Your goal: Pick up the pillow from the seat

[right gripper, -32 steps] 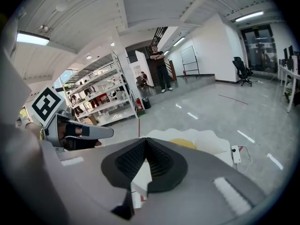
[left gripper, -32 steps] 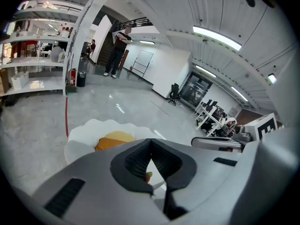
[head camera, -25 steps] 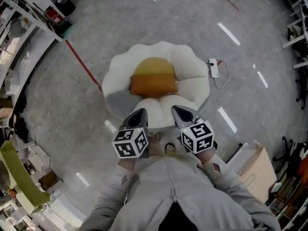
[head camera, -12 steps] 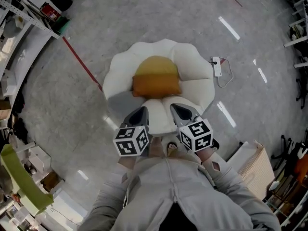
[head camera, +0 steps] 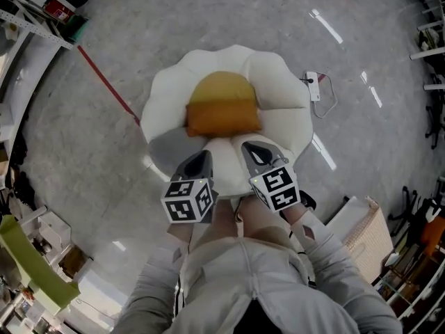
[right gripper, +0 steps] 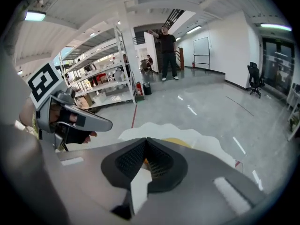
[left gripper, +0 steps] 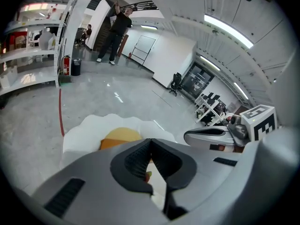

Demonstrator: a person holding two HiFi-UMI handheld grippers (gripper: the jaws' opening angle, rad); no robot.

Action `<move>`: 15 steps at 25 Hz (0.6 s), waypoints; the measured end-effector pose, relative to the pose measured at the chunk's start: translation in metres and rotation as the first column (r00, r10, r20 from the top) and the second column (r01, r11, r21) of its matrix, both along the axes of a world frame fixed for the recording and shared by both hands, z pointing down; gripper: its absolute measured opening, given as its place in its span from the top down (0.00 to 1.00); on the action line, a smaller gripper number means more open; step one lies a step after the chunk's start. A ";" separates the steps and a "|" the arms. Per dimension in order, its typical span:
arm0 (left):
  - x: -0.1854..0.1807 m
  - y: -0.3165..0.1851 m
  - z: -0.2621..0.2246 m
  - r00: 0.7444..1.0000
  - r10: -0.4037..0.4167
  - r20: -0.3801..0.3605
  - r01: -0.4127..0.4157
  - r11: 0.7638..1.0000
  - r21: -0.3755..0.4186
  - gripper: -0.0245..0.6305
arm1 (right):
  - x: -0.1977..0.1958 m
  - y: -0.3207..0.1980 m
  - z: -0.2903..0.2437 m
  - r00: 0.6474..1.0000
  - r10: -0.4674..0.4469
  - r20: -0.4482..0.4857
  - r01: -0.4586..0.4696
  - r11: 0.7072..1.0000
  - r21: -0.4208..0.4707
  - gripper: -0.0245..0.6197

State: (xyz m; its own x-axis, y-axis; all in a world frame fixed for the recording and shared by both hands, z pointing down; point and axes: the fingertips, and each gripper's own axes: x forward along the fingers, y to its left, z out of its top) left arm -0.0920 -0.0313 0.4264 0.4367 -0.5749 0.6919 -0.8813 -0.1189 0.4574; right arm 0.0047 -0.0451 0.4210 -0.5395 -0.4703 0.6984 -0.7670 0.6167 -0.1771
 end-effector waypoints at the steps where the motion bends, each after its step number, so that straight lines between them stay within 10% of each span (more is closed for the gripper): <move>1: 0.001 0.000 0.005 1.000 -0.004 -0.004 0.004 1.000 -0.007 0.95 | 0.000 -0.003 0.007 1.000 -0.021 -0.020 0.021 1.000 0.001 0.96; 15: -0.005 0.001 0.095 0.994 -0.112 0.011 0.113 0.985 -0.129 0.95 | -0.019 -0.034 0.143 0.920 -0.326 -0.219 0.316 0.946 -0.077 0.85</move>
